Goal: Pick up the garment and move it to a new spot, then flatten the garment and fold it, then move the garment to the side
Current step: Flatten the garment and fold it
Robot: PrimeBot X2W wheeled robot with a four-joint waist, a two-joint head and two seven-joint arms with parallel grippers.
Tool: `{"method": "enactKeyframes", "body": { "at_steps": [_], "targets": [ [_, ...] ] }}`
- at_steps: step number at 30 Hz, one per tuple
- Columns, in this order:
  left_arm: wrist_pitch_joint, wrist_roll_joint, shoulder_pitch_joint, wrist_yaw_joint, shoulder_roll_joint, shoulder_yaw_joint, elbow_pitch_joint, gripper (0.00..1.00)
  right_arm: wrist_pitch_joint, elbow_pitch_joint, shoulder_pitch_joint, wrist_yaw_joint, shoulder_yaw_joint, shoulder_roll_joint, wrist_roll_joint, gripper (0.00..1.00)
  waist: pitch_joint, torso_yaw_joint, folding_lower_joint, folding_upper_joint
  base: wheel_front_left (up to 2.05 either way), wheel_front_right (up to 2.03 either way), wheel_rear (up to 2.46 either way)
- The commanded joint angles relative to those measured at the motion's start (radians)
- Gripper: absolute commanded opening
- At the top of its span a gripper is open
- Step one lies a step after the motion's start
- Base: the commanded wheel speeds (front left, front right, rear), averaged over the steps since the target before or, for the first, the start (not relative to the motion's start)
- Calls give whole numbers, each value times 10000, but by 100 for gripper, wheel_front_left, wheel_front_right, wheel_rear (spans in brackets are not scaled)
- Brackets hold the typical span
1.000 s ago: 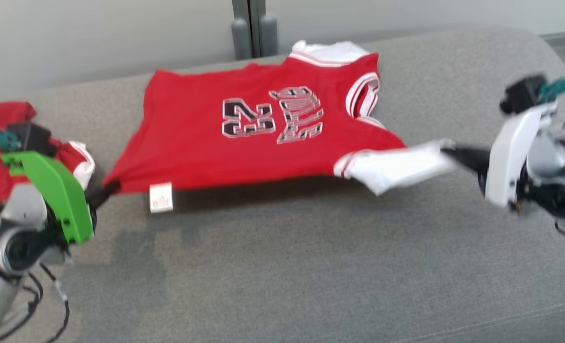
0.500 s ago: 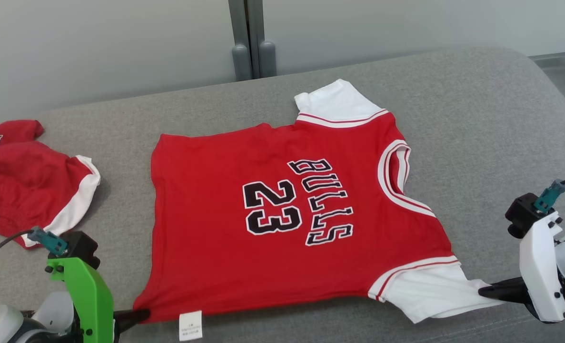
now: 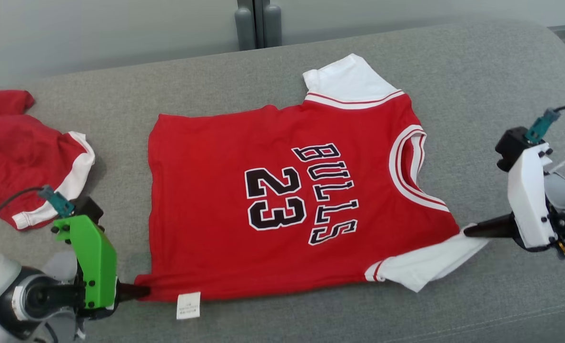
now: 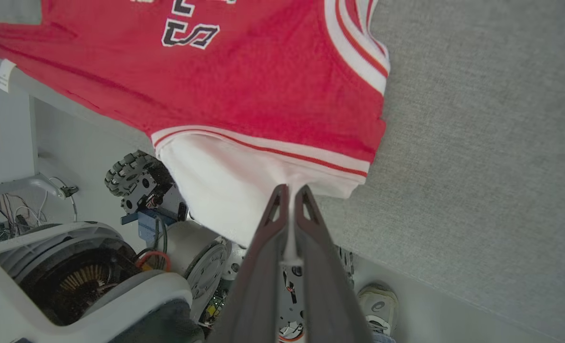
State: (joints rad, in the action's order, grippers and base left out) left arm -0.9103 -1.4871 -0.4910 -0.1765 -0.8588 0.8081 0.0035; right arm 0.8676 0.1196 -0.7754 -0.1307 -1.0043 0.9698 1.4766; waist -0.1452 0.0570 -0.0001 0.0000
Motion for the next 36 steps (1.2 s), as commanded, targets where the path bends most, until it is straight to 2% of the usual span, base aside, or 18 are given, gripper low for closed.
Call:
{"method": "enactKeyframes", "body": {
  "at_steps": [1,7,12,18,23,24,25,31,33,36],
  "targets": [
    [-233,-87,-396,-103,187,-2,280,0,206,431,-229,0,94,-244,33,0,-263,-78,1,0,0,0,0],
    [-804,-205,-1463,-282,849,-92,1287,0,794,2284,-1198,0,381,-1266,-507,0,-739,-127,1,0,0,0,0],
    [-961,-118,-2102,-289,1196,-156,1908,0,745,3611,-1898,0,778,-2133,-887,0,-1062,-95,1,0,0,0,0],
    [-826,-71,-2515,-150,1604,-245,2557,0,508,4824,-2486,0,1192,-3008,-1318,0,-1227,-50,1,0,0,0,0],
    [-350,34,-2657,126,1906,-385,3116,0,-96,5531,-2704,0,1485,-3609,-1704,0,-1178,-27,1,0,0,0,0],
    [-286,65,-2657,177,1957,-376,3212,44,-283,5650,-2721,0,1546,-3692,-1780,30,-1141,-26,1,0,0,0,0],
    [-256,119,-2623,284,2016,-315,3299,100,-478,5776,-2691,0,1567,-3808,-1870,99,-1071,-25,1,0,0,0,0],
    [444,273,-2362,890,2095,-483,3600,100,-2286,5628,-2306,0,1791,-4112,-2492,100,-449,-66,1,0,0,0,0],
    [1008,422,-2217,1173,2074,-590,3594,100,-3277,5418,-2086,0,2031,-4126,-2625,100,-183,-58,1,0,0,0,0],
    [2537,981,-1991,1638,2046,-878,3482,100,-5360,5109,-1637,0,2361,-4133,-3179,100,227,-26,1,0,0,0,0]
  ]
}}
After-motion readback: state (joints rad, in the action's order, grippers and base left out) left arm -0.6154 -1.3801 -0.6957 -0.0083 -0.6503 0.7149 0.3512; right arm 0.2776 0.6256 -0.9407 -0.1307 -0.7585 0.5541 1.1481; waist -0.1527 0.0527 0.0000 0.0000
